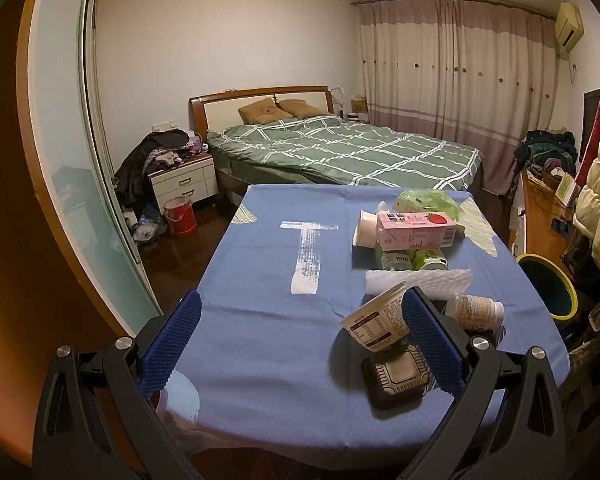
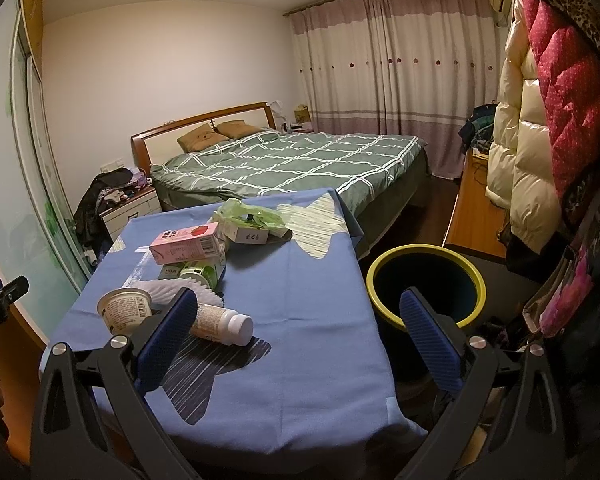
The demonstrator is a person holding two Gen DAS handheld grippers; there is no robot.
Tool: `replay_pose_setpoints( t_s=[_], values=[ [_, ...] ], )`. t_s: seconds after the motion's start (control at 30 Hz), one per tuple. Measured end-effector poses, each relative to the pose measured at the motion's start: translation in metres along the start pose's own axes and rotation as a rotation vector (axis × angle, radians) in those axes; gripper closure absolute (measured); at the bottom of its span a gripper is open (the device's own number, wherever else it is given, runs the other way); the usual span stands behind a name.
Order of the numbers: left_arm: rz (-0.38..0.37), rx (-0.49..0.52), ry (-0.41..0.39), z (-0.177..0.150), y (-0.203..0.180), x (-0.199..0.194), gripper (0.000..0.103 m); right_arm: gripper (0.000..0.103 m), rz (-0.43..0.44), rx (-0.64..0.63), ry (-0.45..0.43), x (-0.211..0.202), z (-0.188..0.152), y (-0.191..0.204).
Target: Collect trash
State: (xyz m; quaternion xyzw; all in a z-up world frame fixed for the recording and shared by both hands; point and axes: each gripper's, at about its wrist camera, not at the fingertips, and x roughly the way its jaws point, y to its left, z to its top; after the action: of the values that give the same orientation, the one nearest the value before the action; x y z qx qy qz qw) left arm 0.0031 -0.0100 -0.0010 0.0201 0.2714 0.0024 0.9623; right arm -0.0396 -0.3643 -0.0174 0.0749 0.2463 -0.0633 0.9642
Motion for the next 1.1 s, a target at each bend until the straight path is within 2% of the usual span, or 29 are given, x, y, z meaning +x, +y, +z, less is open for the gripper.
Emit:
replay_pose_setpoints(
  t_s=[1.1],
  values=[
    [-0.002,0.016,0.019,-0.0002,-0.005,0.0038,0.004,0.006,0.0,0.014,0.0,0.0036,-0.0021,-0.0035]
  ],
)
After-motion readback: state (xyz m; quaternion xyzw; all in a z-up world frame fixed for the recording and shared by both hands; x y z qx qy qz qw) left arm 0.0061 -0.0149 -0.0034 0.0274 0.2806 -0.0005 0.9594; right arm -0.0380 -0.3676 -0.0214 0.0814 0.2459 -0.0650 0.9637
